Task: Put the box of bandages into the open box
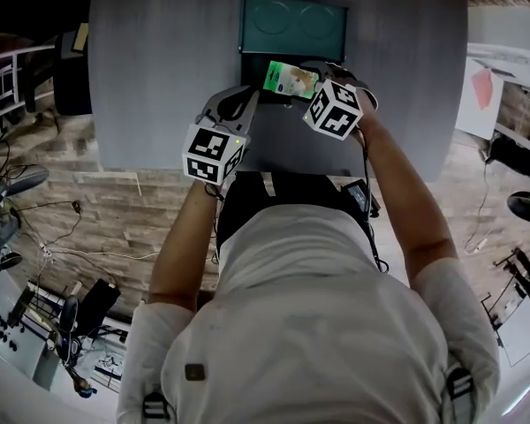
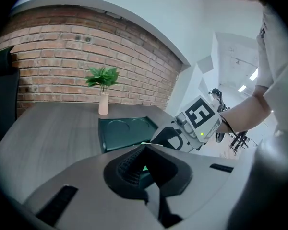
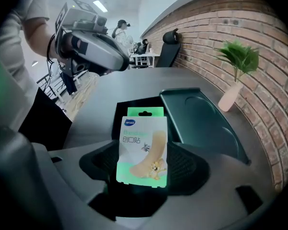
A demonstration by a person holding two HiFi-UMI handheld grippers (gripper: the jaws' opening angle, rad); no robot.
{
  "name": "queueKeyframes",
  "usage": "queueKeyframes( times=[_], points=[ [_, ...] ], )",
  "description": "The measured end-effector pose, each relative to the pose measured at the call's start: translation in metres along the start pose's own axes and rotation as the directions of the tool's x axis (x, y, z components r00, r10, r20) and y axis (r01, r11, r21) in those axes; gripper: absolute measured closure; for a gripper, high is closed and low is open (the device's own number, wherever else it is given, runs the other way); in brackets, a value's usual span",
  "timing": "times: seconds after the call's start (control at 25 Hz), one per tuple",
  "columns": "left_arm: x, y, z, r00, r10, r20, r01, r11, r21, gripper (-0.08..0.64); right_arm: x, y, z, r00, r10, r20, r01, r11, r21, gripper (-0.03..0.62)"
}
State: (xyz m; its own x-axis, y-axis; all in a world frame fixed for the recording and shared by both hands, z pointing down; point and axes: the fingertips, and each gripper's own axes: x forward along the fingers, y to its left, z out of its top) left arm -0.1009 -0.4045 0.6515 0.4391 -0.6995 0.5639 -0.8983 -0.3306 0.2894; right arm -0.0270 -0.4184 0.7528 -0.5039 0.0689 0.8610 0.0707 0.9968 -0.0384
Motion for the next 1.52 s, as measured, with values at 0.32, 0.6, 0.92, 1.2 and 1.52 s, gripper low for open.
queueKeyframes(
  times=[0.32,0.6,0.92,1.2,1.52],
  points=[
    [0.002,0.001,-0.007,1.0,-0.001,-0.022,0.001,1.0,-0.004,0.545,0.019,-0.001,-0.006,0.999,0.001,-0.039,-0.002,1.0,-0.03,0.291],
    [0.001,-0.003,-0.004,1.0,-0.006,-0.022,0.006,1.0,-0.001,0.545,0.021,0.001,-0.007,0.999,0.0,-0.04,-0.001,0.999,-0.035,0.291],
    [-0.002,-0.003,-0.007,1.0,-0.004,-0.026,0.004,1.0,0.004,0.545,0.021,-0.003,-0.004,1.0,-0.014,-0.018,0.014,1.0,-0.027,0.291],
    [-0.009,-0.002,-0.009,1.0,-0.003,-0.016,0.003,1.0,0.006,0.545,0.015,-0.002,0.001,0.999,-0.042,-0.009,0.042,0.999,-0.011,0.291],
    [-0.03,-0.009,-0.002,1.0,-0.006,0.015,0.006,0.999,0.035,0.545,-0.02,0.009,0.025,0.992,-0.097,0.085,0.092,0.994,0.059,0.363]
  ],
)
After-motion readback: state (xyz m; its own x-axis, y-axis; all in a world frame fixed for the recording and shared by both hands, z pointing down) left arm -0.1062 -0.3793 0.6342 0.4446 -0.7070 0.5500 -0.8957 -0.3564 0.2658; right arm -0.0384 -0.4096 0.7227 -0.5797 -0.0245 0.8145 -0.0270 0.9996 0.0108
